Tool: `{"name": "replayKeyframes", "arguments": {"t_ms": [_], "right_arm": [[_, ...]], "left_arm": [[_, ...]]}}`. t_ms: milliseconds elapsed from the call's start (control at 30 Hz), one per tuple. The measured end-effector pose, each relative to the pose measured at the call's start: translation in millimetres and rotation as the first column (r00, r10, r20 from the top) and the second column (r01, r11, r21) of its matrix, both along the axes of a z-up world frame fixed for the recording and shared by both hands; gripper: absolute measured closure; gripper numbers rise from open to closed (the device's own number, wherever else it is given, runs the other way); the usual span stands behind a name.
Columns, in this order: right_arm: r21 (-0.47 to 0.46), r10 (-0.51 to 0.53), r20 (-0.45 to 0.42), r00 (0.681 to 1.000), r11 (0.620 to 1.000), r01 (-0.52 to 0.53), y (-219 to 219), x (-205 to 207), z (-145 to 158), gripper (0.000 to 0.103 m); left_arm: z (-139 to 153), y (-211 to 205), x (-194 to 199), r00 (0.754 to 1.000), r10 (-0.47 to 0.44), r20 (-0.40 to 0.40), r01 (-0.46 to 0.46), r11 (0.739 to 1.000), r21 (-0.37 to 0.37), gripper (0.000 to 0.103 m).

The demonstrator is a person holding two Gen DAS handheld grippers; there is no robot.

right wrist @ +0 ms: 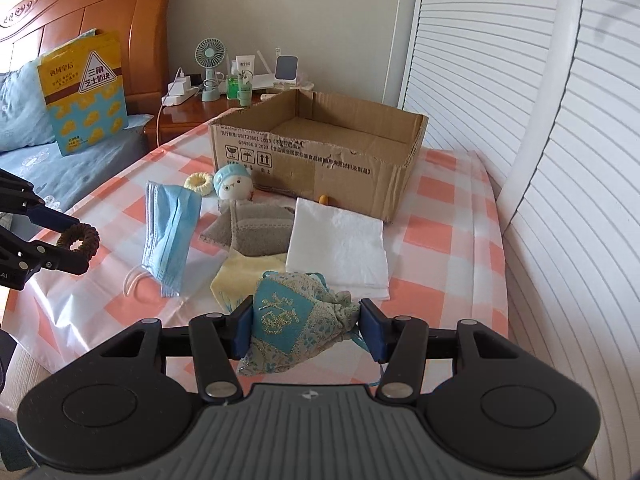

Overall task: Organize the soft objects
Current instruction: 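Carry both held items over the cardboard box and open both grippers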

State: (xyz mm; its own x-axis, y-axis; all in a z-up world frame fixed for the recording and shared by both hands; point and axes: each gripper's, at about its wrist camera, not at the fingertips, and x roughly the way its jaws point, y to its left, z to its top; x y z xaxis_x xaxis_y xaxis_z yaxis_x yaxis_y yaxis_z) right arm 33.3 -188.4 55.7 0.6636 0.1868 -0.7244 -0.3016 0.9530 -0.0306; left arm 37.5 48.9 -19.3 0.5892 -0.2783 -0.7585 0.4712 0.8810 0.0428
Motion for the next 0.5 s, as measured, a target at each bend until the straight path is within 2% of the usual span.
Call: {"name": "replayKeyframes", "arguments": {"t_ms": [267, 500], "right_arm": [[0.008, 0.020, 0.066, 0.998, 1.000, -0.020, 2.7, 34.0, 34.7, 0.045], [0.011, 0.017, 0.120, 0.993, 1.000, -0.018, 1.7, 75.3, 61.2, 0.045]], "left_arm": [[40.5, -10.1, 34.3, 0.997, -0.060, 0.041, 0.061, 0.998, -0.011, 0.058], [76.2, -35.3, 100.1, 0.988, -0.097, 0.120, 0.096, 0.995, 0.016, 0.058]]}}
